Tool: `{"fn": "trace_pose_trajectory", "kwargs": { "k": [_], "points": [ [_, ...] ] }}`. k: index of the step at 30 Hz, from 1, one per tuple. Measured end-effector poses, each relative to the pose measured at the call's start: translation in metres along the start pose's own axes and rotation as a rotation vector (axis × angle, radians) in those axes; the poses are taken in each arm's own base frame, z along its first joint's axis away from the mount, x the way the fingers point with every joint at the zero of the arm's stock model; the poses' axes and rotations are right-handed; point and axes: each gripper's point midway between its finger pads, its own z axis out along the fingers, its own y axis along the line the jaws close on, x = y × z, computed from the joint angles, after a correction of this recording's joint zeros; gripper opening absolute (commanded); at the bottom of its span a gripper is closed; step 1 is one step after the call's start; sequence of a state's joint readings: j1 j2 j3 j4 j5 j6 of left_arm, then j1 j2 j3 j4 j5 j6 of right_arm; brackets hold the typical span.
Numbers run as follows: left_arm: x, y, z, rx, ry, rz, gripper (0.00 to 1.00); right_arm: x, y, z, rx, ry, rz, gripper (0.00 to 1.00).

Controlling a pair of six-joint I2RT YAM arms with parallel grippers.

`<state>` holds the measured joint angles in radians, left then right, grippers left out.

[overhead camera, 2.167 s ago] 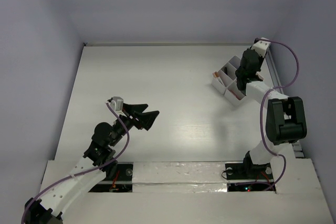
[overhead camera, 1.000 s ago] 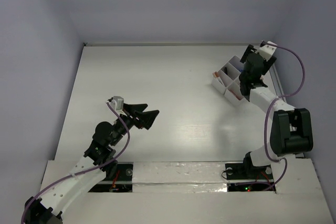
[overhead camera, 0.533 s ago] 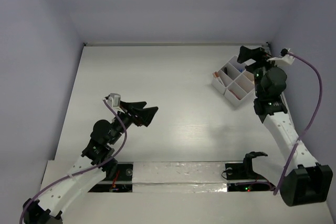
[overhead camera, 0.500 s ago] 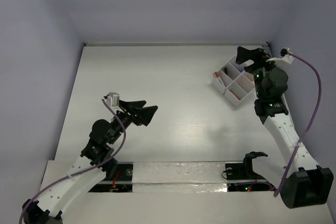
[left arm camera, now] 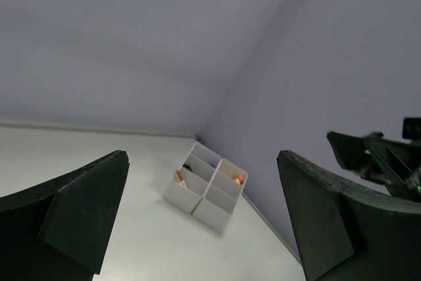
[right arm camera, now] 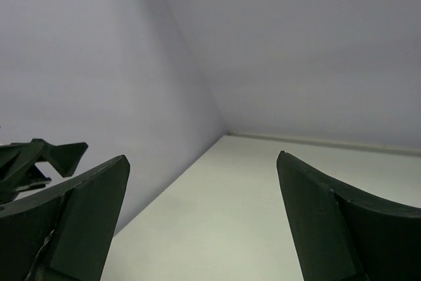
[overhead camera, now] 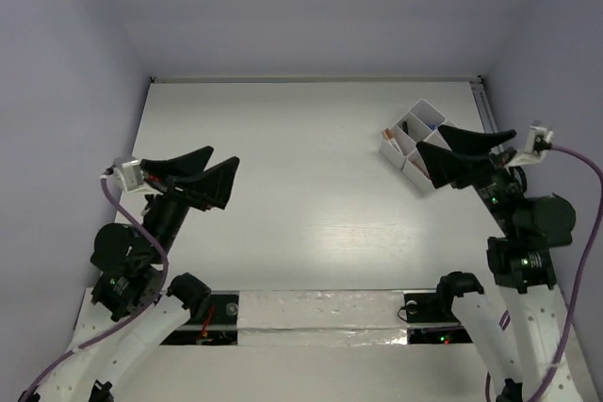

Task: Sort the stationery into containers
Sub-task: Reset both arms

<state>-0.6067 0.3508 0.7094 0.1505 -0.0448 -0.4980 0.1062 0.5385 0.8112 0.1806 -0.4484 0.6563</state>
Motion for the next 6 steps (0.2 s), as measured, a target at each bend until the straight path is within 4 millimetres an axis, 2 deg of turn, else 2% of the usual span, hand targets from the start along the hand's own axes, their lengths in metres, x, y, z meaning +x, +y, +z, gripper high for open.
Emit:
{"fn": "trace_pose_trajectory", "kwargs": {
  "k": [3,6],
  "points": [
    [-0.025,-0.006,-0.005,-0.012,-0.054,0.026,0.95,-0.020,0.021,-0.017,-0.015,-0.060,-0.055,1.00],
    [-0.027,-0.002,-0.008,-0.033,-0.057,0.034,0.99,-0.025,0.022,-0.022,0.000,-0.075,-0.078,1.00]
  ]
}}
